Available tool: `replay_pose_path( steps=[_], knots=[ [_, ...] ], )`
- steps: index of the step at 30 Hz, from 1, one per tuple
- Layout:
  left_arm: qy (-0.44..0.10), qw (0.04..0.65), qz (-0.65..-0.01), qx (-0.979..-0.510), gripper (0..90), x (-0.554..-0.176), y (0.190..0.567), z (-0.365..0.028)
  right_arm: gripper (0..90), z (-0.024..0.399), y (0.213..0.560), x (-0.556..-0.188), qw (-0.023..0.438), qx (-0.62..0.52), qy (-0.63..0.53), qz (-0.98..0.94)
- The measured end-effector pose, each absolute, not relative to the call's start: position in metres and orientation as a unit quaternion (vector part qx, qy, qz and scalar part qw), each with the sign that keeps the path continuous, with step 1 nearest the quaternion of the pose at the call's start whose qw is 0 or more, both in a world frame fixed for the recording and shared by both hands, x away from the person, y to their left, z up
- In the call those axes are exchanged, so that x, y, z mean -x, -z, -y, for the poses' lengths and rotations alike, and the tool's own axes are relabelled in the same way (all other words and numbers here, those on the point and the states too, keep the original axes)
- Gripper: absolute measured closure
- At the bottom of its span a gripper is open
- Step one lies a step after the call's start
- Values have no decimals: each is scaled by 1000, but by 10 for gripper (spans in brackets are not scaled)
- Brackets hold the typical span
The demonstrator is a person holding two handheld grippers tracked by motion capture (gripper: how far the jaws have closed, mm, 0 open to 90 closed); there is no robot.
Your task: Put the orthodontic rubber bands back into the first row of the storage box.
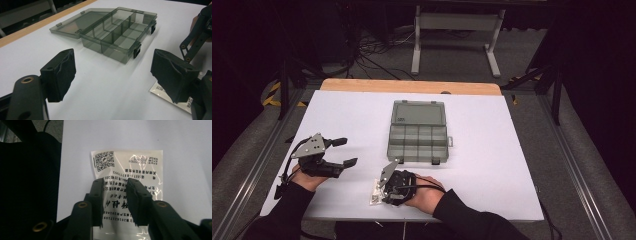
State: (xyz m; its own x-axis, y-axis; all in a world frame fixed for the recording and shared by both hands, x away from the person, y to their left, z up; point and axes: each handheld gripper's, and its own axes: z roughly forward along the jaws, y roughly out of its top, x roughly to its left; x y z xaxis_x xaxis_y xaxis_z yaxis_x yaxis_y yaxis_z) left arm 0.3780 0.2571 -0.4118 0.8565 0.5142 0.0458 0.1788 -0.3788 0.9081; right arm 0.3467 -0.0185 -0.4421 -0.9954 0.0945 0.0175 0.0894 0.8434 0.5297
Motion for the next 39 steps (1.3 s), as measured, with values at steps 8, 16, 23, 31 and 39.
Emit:
replay_pose_path(
  steps=[8,16,23,31,39],
  knots=[
    [-163,514,-211,-815,205,-378,412,-257,878,20,441,-347,-3,-43,-277,-960],
    [-163,514,-212,-815,206,-378,412,-257,896,26,425,-349,-6,-45,-297,-954],
    [-163,513,-213,-815,205,-378,412,-257,898,34,407,-350,10,-44,-306,-951],
    [-163,513,-213,-816,205,-378,412,-257,899,47,379,-355,44,-50,-320,-945],
    [-163,513,-213,-816,205,-378,412,-257,899,61,357,-360,65,-57,-331,-940]
  ],
)
